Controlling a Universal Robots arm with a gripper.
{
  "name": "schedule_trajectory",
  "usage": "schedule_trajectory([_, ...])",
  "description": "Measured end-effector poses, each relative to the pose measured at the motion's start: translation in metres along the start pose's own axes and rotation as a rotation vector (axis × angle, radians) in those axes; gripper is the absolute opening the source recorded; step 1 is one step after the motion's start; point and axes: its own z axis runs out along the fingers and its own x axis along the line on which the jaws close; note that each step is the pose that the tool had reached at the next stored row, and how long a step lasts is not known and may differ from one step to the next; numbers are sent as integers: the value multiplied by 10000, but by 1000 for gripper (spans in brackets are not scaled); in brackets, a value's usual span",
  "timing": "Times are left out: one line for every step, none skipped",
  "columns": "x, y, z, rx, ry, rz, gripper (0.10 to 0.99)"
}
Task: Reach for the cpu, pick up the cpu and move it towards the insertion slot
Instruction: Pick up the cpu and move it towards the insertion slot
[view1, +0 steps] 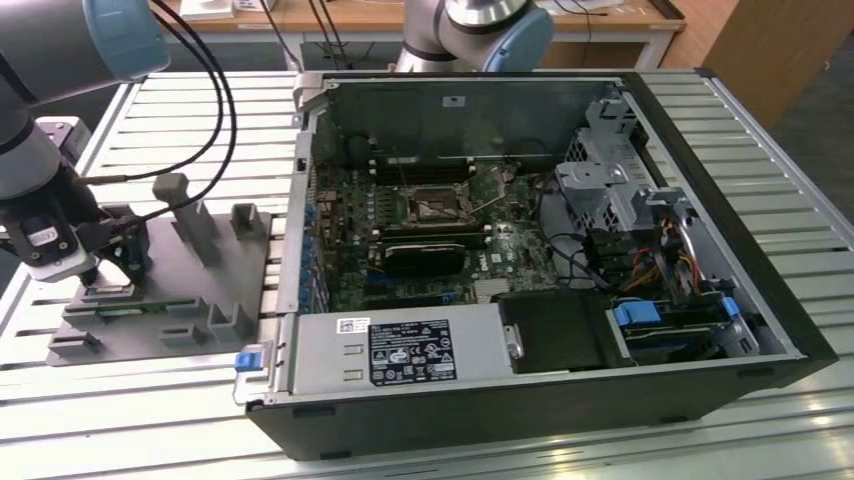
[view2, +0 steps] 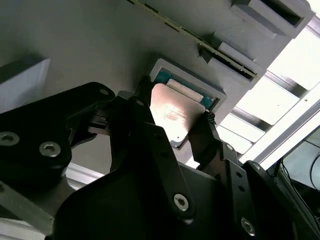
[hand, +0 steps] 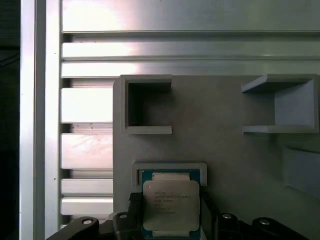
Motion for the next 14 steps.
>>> schedule_trajectory([0, 0, 0, -1, -1, 0, 545])
schedule_trajectory([0, 0, 1, -3, -2, 0, 545])
schedule_trajectory([0, 0, -1, -6, -5, 0, 545])
schedule_trajectory([0, 1, -7, -10, -12, -1, 545])
schedule_trajectory([0, 1, -21, -11, -14, 0, 545])
schedule_trajectory([0, 1, -38, -11, -13, 0, 545])
schedule_trajectory([0, 2, -59, -10, -12, 2, 545])
schedule_trajectory([1, 2, -81, -10, -12, 3, 545])
schedule_trajectory([1, 3, -106, -10, -13, 4, 545])
schedule_trajectory([1, 4, -135, -10, -12, 7, 545])
schedule_trajectory([1, 5, -163, -11, -14, 11, 545])
schedule_trajectory([2, 6, -194, -11, -16, 16, 545])
schedule_trajectory([2, 8, -223, -11, -18, 24, 545])
schedule_trajectory([2, 10, -256, -10, -19, 30, 545])
